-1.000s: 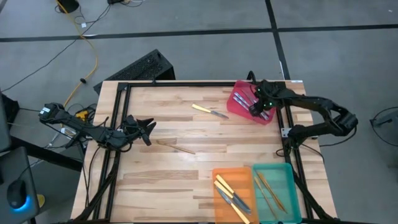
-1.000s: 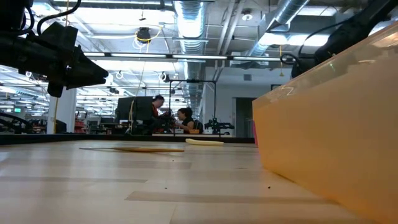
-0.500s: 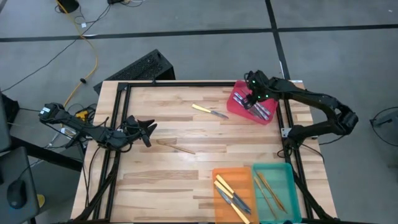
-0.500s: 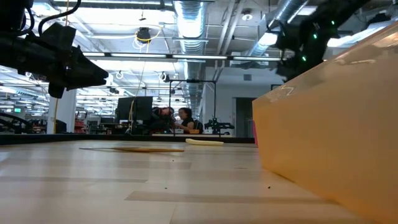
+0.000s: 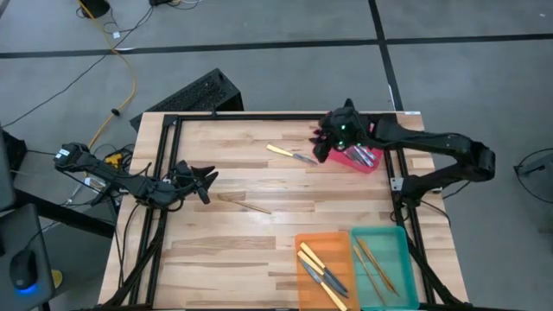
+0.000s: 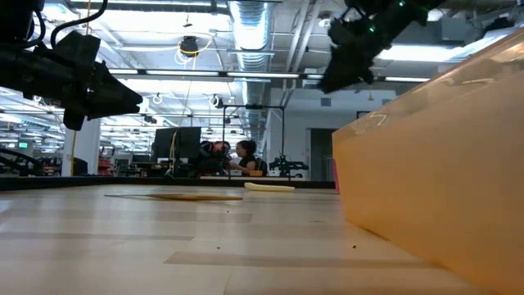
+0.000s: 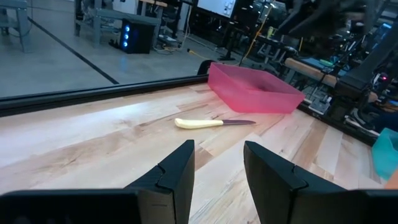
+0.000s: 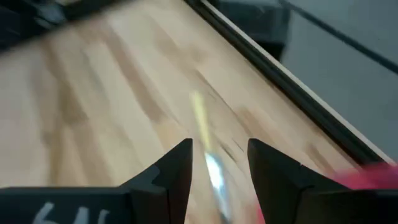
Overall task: Sort silverware by color (type)
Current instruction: Put the gold knife into the blue bin
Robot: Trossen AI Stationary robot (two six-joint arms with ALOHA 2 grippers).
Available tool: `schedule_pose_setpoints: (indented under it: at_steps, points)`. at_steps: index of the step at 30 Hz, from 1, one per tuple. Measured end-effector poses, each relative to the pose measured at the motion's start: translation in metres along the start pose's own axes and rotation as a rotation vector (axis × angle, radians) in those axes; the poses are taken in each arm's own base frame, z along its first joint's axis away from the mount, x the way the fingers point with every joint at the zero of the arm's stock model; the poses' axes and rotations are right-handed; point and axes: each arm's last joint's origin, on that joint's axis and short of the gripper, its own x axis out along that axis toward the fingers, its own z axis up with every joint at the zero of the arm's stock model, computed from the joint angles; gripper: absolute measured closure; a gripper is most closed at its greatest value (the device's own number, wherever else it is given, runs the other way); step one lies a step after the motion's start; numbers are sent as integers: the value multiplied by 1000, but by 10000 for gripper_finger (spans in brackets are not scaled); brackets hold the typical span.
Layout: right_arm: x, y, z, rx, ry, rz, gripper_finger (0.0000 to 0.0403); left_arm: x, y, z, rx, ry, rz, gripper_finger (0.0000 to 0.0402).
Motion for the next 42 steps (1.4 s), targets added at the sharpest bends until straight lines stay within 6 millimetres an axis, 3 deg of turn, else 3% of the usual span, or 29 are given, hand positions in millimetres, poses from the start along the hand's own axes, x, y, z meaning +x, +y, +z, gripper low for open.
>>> schedule_pose_setpoints:
  at_steps: [8, 15, 20, 30, 42]
  points:
    - [35, 62, -2, -36, -130, 159, 227, 0, 0, 0, -16, -1, 0, 280]
    - [85, 119, -28, -85, -211, 251, 227, 0, 0, 0, -20, -1, 0, 280]
    - [115, 147, -51, -88, -279, 288, 227, 0, 0, 0, -22, -1, 0, 280]
    - [160, 189, -106, -154, -323, 324, 227, 0, 1, 0, -15, -1, 10, 280]
    - [207, 216, -121, -239, -159, 279, 227, 0, 1, -1, -12, 6, 13, 280]
